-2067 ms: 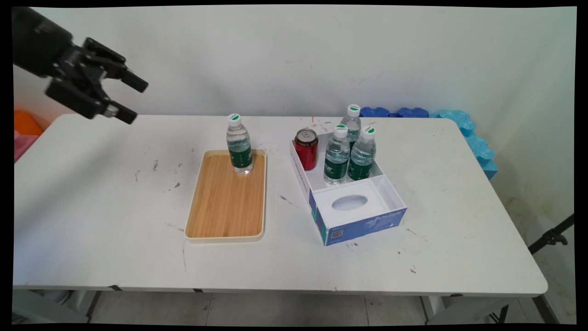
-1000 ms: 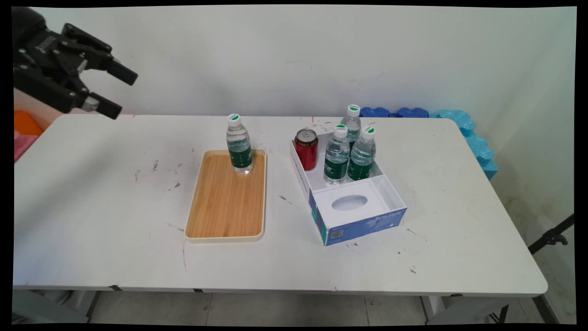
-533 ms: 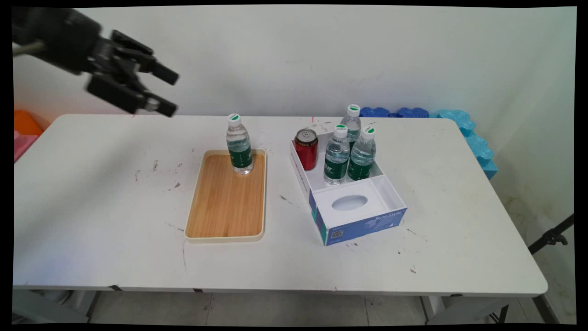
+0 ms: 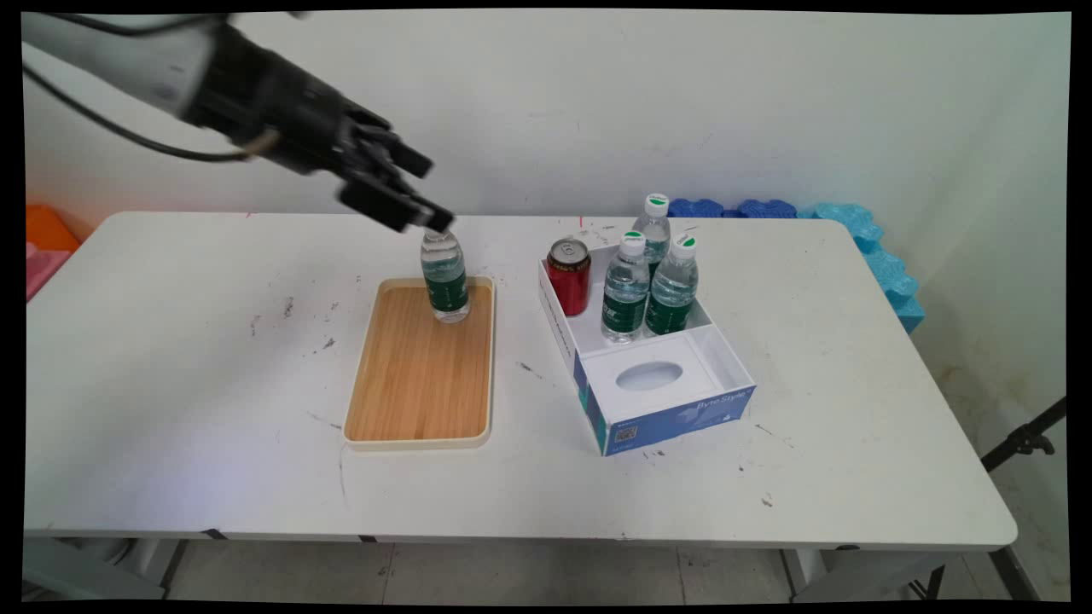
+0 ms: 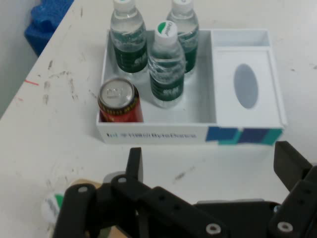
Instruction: Pick up the green bottle from the white box
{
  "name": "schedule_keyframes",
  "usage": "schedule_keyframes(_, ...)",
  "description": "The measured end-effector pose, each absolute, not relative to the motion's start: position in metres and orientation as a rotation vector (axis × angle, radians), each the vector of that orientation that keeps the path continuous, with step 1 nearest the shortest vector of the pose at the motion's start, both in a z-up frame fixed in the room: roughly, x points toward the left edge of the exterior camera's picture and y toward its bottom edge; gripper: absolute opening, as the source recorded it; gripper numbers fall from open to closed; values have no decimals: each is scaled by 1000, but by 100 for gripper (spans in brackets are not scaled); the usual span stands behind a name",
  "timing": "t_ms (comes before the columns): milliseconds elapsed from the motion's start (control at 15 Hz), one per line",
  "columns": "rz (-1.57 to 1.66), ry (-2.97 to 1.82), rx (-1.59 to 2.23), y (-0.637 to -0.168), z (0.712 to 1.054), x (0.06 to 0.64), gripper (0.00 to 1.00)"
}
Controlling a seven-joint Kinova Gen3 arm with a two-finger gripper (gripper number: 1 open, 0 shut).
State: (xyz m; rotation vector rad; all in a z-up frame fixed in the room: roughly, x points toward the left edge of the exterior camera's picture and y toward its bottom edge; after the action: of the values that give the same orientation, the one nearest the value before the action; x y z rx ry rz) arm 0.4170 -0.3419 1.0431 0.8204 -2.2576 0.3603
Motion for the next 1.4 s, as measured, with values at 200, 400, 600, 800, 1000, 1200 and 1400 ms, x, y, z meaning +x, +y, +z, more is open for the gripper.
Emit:
schedule_keyframes(200, 387, -2257, 861, -367, 1018, 385, 100)
schedule_keyframes(400, 399, -2263, 887, -387, 998, 362, 100)
schedule_keyframes(600, 407, -2269, 903, -404, 980, 343, 100)
schedule_keyframes(800, 411, -2278, 916, -423, 959, 323, 100)
schedule_keyframes(1000, 411, -2287, 918, -439, 942, 308, 100)
schedule_keyframes(1200, 406, -2295, 910, -455, 924, 293, 100)
schedule_keyframes(1400, 397, -2310, 892, -468, 907, 280, 100)
